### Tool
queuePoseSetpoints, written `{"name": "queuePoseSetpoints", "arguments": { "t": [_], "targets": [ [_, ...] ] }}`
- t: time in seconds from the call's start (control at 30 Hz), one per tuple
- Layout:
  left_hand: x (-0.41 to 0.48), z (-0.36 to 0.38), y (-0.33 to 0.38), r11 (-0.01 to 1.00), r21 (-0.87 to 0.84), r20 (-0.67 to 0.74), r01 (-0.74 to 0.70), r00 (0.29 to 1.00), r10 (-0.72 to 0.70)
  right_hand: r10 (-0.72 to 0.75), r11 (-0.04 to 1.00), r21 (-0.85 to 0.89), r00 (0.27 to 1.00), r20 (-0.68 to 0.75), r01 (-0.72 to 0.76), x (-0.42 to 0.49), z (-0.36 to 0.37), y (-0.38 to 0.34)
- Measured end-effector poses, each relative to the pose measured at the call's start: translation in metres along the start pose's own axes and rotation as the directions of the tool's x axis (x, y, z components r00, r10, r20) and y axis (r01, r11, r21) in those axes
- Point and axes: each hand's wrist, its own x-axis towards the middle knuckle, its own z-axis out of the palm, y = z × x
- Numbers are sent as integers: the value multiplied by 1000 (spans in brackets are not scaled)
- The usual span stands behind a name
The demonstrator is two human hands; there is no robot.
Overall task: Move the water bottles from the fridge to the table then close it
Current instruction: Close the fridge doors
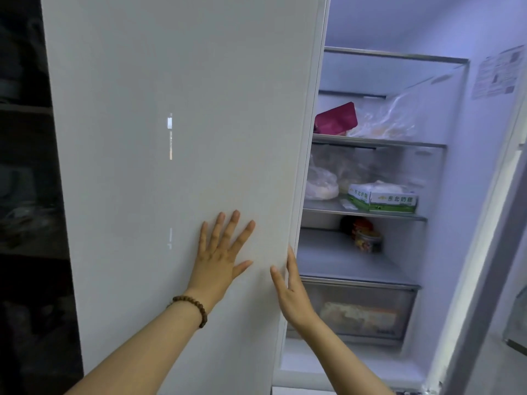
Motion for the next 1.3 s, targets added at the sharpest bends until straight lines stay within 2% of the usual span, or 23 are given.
{"name": "queuePoseSetpoints", "arguments": {
  "t": [0.1,0.2,0.43,0.67,0.8,0.93,1.13,1.3],
  "targets": [
    [-9,-27,10,998,-36,109,55,993,-51,0,995,-98,1000,15,1,-26,-25,2],
    [-35,-55,30,985,-148,251,89,967,-49,20,981,-194,1000,-21,-24,-61,-57,-2],
    [-91,-119,87,933,-308,423,187,905,-42,-3,930,-364,990,-144,-50,-162,-150,-32],
    [-145,-195,180,866,-448,422,224,906,-16,-25,879,-471,983,-183,-66,-297,-217,-76],
    [-147,-235,242,858,-490,378,154,925,50,-80,775,-628,974,-211,-73,-357,-276,-106],
    [-133,-274,313,839,-537,299,90,950,90,-119,741,-662,950,-289,-109,-397,-347,-128],
    [-95,-305,427,811,-583,216,36,970,112,-250,835,-546,840,-481,-64,-420,-451,-145],
    [-68,-316,527,776,-623,254,97,964,83,-145,912,-401,848,-510,-85,-408,-540,-130]
  ]
}}
